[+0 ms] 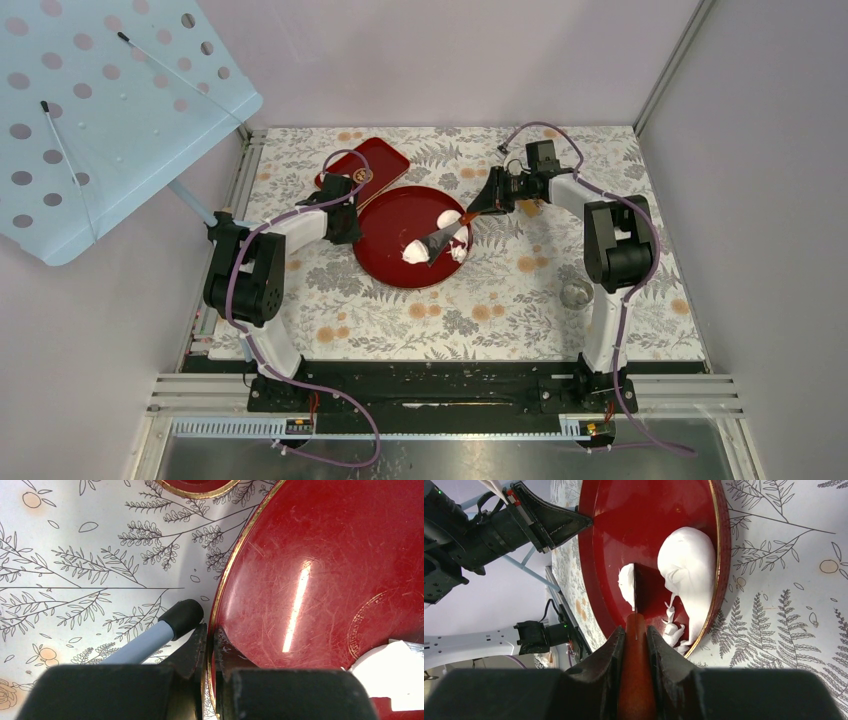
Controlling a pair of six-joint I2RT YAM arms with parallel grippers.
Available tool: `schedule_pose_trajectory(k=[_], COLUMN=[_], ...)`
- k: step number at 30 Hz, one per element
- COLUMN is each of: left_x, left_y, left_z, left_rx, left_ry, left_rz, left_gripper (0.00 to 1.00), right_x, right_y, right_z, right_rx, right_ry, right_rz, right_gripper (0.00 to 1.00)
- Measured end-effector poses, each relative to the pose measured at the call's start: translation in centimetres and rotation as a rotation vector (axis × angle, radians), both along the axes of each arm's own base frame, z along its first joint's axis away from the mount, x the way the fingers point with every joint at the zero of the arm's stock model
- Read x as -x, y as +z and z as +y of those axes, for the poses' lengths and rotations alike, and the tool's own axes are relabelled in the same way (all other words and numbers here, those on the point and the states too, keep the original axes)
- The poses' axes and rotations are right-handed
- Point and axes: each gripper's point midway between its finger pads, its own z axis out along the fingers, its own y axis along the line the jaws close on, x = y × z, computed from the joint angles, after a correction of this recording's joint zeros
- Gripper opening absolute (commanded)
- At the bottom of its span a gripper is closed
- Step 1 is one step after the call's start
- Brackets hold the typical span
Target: Roll out the dumpling wrappers from the dough
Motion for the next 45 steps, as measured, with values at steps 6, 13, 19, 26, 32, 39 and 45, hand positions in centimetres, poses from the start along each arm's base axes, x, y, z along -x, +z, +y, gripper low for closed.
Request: schedule_pose_trajectory(k=[6, 13, 19, 26, 32, 39, 45], left_x=[0.0, 0.0, 0.0, 0.0, 0.0, 0.1, 0.1], left_y=[0.0, 0.0, 0.0, 0.0, 0.0, 0.1, 1.4], left_z=[0.0, 0.0, 0.0, -0.2, -0.2, -0.5, -1.4], left_rx=[-0.001, -0.001, 0.0, 0.004, 0.004, 0.039, 0.094], left_ry=[-0.001, -0.001, 0.0, -0.004, -0.004, -0.018, -0.071], left_rz=[0.0, 0.0, 0.0, -0.001, -0.001, 0.008, -0.015], left_gripper=[0.0, 0.0, 0.0, 0.0, 0.0, 0.2, 0.64], right_x=[-0.5, -0.6, -0.7, -0.7, -0.5, -3.0, -9.7], right_y=[-0.2, -1.2, -1.1, -0.1, 0.7, 2.7, 11.3], right_z=[0.2, -0.3, 0.0, 0.7, 1.2, 1.2, 1.5], right_rx=[-0.045, -0.103, -0.14, -0.201, -0.235, -0.186, -0.158], right_ry=[-0.025, -0.068, -0.09, -0.086, -0.062, -0.101, -0.16], right_rz=[0.045, 0.132, 0.151, 0.161, 0.163, 0.1, -0.123], right_gripper=[0.0, 0.0, 0.0, 0.0, 0.0, 0.0, 0.0])
